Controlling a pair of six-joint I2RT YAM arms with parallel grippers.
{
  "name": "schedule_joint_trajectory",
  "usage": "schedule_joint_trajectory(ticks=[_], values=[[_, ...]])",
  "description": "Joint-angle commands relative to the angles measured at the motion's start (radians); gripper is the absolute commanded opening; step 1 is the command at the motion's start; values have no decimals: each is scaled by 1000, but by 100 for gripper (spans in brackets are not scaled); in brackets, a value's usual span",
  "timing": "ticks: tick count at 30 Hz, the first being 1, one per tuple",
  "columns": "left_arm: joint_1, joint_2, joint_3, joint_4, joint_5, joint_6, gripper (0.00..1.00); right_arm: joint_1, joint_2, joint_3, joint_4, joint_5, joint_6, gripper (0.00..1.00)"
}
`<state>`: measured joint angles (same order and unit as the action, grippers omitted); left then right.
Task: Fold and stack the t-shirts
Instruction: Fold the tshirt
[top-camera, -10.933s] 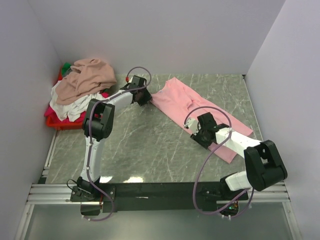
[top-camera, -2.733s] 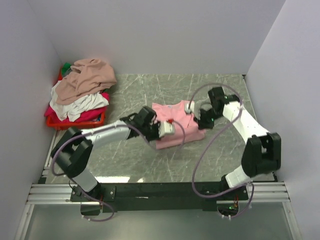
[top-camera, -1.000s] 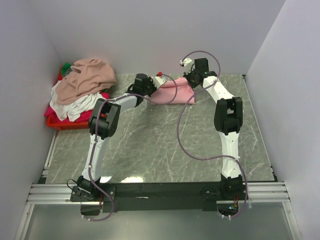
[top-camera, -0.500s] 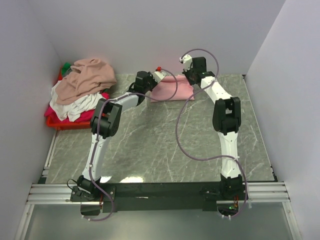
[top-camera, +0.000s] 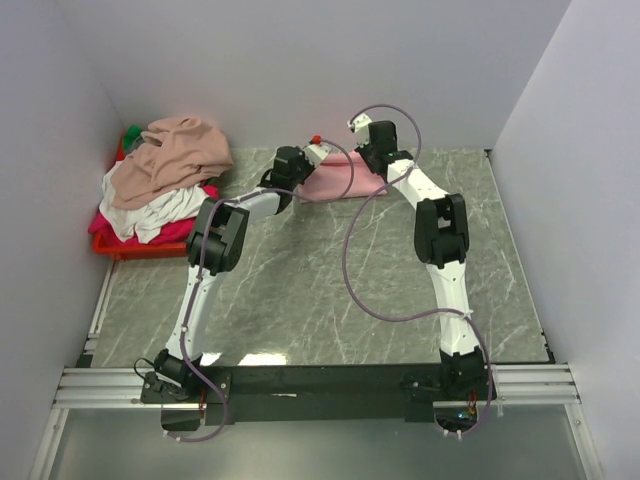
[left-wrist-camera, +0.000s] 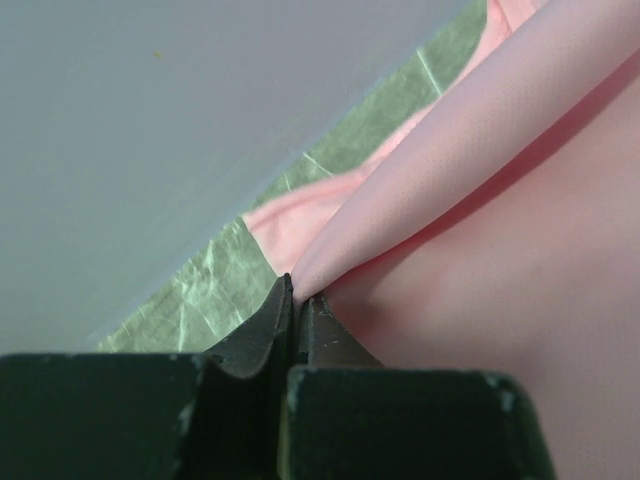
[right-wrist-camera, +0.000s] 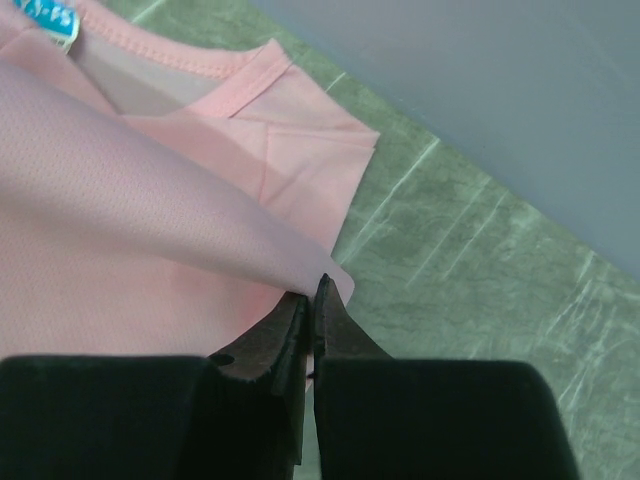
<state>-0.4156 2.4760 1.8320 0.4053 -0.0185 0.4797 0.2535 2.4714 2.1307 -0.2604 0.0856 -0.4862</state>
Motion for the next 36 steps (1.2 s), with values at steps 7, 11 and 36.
schedule_joint_trajectory(ticks=[7, 11, 36], values=[[20, 24, 96, 43, -81, -70, 0, -17, 43, 90, 93, 187, -12, 0], [23, 31, 87, 32, -80, -69, 0, -14, 50, 92, 98, 187, -20, 0], [23, -126, 26, -100, 99, -154, 0, -37, -92, -67, 95, 5, -29, 0]])
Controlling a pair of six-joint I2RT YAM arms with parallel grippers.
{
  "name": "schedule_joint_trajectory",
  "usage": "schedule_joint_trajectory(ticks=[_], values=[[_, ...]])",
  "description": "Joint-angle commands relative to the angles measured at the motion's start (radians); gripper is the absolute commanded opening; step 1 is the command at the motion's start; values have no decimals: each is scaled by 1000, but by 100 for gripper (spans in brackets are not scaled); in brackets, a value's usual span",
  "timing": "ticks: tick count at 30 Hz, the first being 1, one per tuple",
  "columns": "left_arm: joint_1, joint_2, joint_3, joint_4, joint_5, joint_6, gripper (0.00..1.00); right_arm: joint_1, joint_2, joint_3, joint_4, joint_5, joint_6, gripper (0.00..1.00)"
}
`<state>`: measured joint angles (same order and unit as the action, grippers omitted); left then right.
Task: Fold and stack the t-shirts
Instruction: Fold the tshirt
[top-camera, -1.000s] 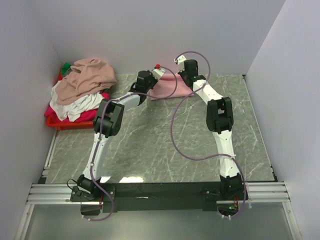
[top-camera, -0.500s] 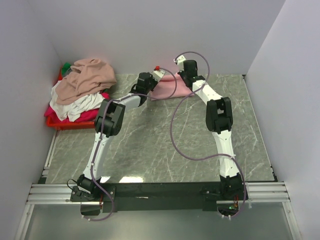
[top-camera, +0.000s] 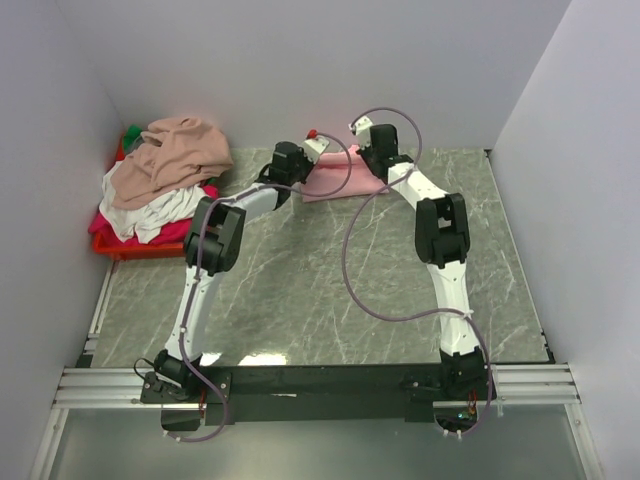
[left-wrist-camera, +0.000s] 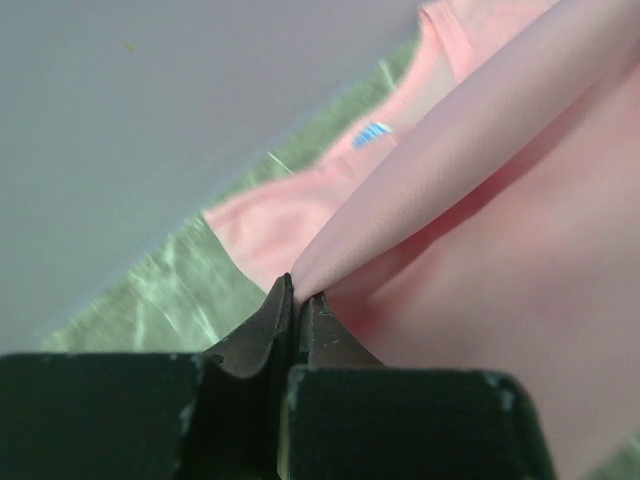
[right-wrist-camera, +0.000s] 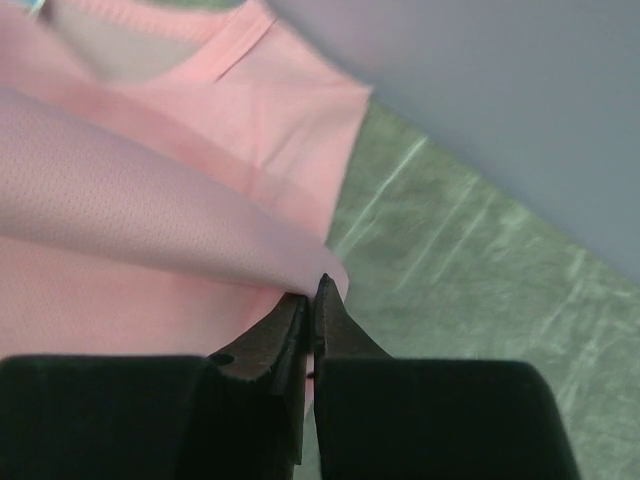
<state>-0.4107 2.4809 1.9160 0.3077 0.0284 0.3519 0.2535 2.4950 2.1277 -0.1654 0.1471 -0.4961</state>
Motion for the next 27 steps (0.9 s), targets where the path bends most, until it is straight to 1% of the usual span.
schedule_joint_trajectory(ticks=[1, 2, 4, 5, 6, 7, 9, 10, 11, 13, 14, 16, 17, 22, 24, 26, 27], values=[[18, -178, -83, -12, 71, -48, 0, -42, -143, -95, -12, -95, -25, 0], [18, -201, -128, -19, 96, -60, 0, -54, -204, -162, -13, -162, -22, 0], [19, -279, -176, -41, 155, -102, 0, -68, -272, -231, -31, -242, -35, 0], [18, -309, -233, -45, 180, -116, 0, -80, -339, -298, -39, -288, -42, 0], [16, -339, -268, -45, 200, -128, 0, -85, -372, -333, -46, -358, -65, 0], [15, -397, -303, -45, 247, -143, 0, -88, -404, -366, -77, -395, -84, 0], [6, -483, -402, -59, 280, -157, 0, -95, -485, -449, -126, -475, -128, 0], [1, -513, -435, -65, 312, -166, 0, -99, -513, -480, -144, -503, -145, 0], [-13, -542, -501, -71, 324, -172, 0, -102, -562, -538, -155, -518, -172, 0], [-42, -612, -590, -84, 344, -185, 0, -106, -628, -598, -199, -559, -206, 0], [-52, -632, -616, -93, 358, -186, 0, -106, -646, -653, -216, -572, -226, 0], [-85, -681, -693, -110, 361, -208, 0, -108, -701, -707, -278, -601, -291, 0], [-94, -697, -715, -116, 369, -217, 0, -106, -719, -762, -290, -600, -318, 0], [-178, -760, -840, -165, 340, -300, 0, -108, -838, -929, -338, -600, -389, 0], [-204, -786, -883, -154, 334, -341, 0, -108, -872, -1011, -345, -590, -421, 0], [-241, -804, -951, -127, 321, -344, 0, -106, -924, -1096, -345, -581, -453, 0], [-250, -827, -975, -115, 312, -393, 0, -108, -944, -1129, -342, -578, -459, 0]])
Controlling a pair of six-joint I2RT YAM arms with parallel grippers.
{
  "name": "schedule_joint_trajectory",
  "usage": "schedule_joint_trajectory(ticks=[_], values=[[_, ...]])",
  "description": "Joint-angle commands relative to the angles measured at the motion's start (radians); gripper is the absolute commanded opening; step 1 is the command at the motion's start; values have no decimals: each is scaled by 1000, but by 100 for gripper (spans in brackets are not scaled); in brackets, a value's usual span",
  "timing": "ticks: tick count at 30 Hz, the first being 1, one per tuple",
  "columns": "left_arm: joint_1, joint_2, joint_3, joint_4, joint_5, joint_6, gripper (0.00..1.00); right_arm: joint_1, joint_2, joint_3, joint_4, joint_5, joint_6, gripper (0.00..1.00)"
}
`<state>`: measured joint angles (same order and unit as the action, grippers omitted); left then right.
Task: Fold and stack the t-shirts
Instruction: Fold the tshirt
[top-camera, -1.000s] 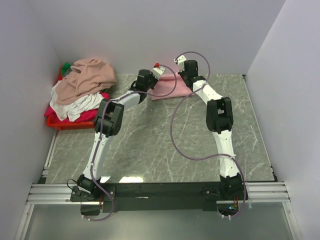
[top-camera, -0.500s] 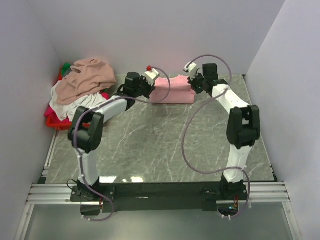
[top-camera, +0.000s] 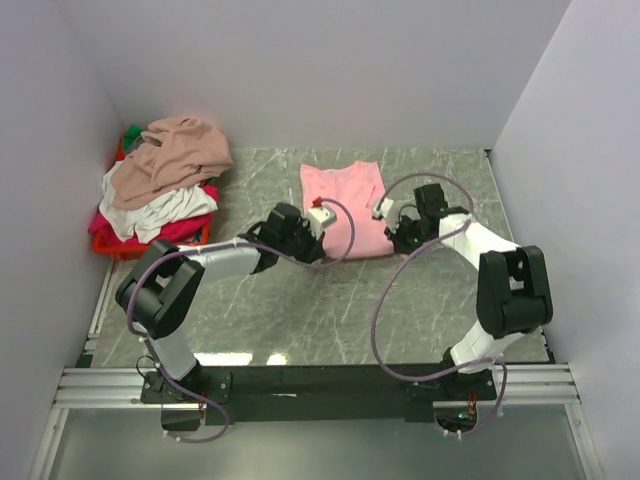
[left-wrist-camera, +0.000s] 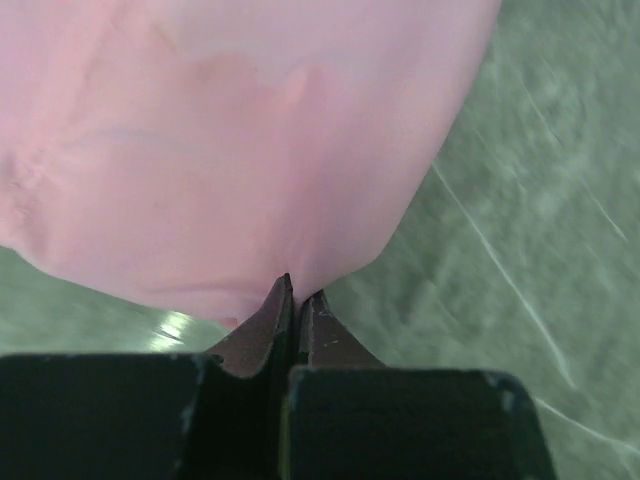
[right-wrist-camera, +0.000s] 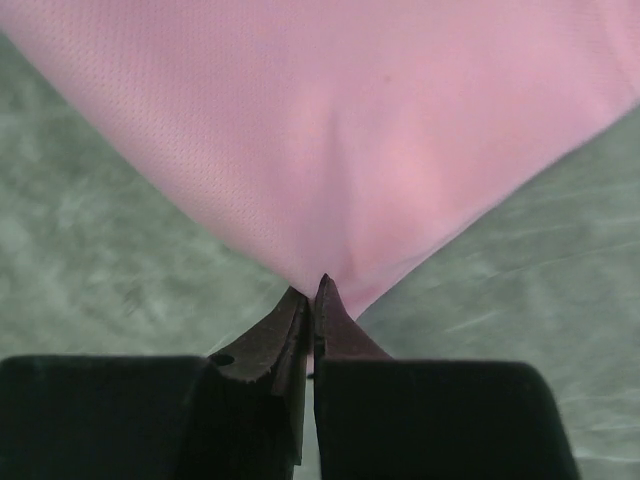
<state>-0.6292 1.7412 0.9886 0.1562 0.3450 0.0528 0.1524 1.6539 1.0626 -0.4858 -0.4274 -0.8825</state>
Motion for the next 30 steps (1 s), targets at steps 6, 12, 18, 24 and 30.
schedule_joint_trajectory(ticks=[6, 12, 18, 24, 30], values=[[-98, -173, -183, 65, -24, -186, 0, -7, -278, -283, -34, 7, -131, 0], [-185, -294, -321, 94, -28, -289, 0, -5, -463, -421, -114, -7, -174, 0], [-247, -355, -399, 95, -20, -349, 0, -5, -604, -489, -191, -13, -199, 0], [-247, -390, -386, 66, -61, -340, 0, -5, -664, -440, -209, -34, -170, 0], [-233, -399, -302, 8, -130, -269, 0, -4, -573, -259, -162, -48, -93, 0]])
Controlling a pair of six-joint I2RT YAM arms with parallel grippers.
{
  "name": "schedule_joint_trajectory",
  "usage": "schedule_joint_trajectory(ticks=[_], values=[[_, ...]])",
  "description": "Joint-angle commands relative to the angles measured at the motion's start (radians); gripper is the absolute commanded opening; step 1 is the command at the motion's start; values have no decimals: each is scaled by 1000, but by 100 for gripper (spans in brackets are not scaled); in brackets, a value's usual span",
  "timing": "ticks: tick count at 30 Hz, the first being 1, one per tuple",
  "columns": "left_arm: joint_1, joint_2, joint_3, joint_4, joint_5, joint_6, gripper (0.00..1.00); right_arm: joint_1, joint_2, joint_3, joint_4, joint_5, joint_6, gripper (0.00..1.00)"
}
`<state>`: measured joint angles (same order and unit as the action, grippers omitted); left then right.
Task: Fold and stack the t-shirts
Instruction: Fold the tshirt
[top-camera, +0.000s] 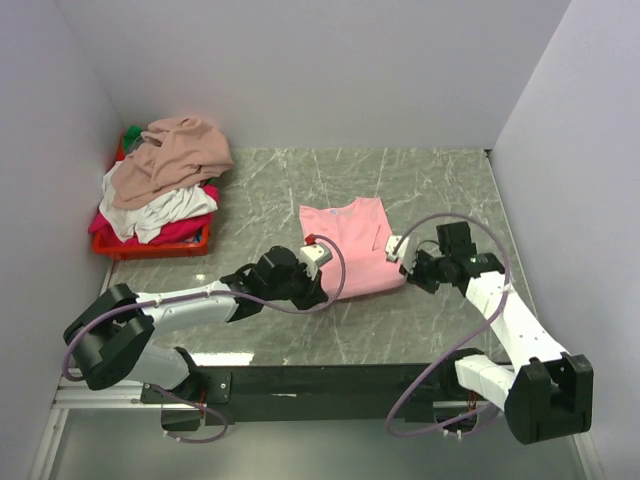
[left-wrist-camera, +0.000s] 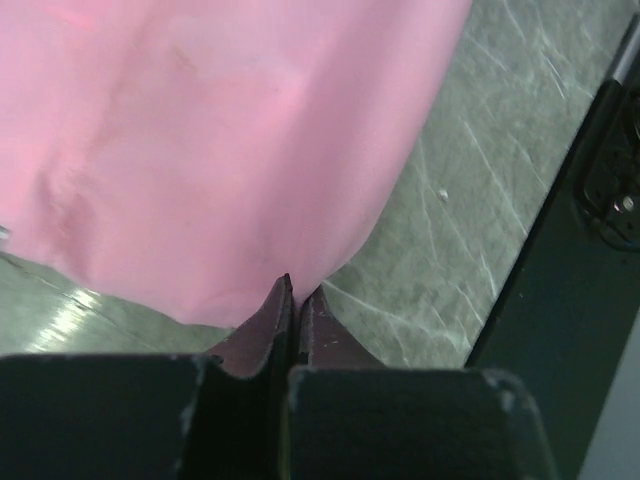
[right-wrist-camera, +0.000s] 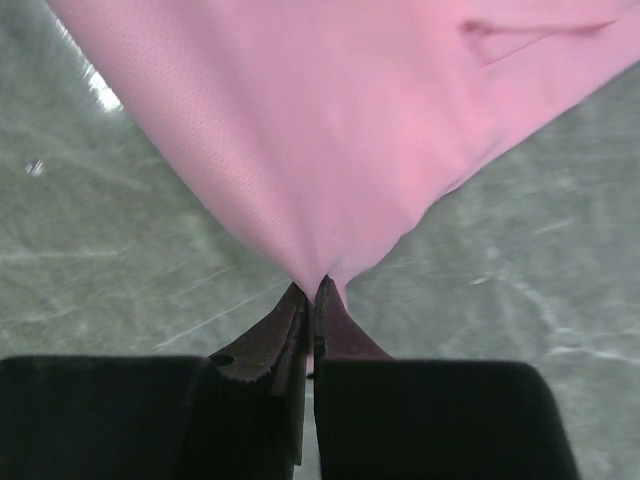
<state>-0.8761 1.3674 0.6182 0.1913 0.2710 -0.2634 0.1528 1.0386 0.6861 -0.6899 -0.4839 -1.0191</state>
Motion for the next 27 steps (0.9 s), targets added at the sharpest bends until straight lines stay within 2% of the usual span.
schedule_joint_trajectory(ticks=[1, 6, 9, 14, 21, 27], values=[[22, -19, 80, -30, -58, 56, 0, -4, 63, 140, 44, 4, 56, 0], [91, 15, 152, -38, -75, 110, 0, -4, 199, 256, 102, 1, 103, 0], [182, 41, 187, -10, -59, 131, 0, -6, 288, 355, 127, -4, 134, 0], [281, 137, 287, 11, 22, 174, 0, -6, 406, 440, 225, -2, 188, 0], [356, 251, 402, 57, 118, 202, 0, -6, 567, 598, 283, -9, 269, 0], [393, 338, 479, 57, 137, 207, 0, -4, 661, 690, 311, 22, 318, 0]])
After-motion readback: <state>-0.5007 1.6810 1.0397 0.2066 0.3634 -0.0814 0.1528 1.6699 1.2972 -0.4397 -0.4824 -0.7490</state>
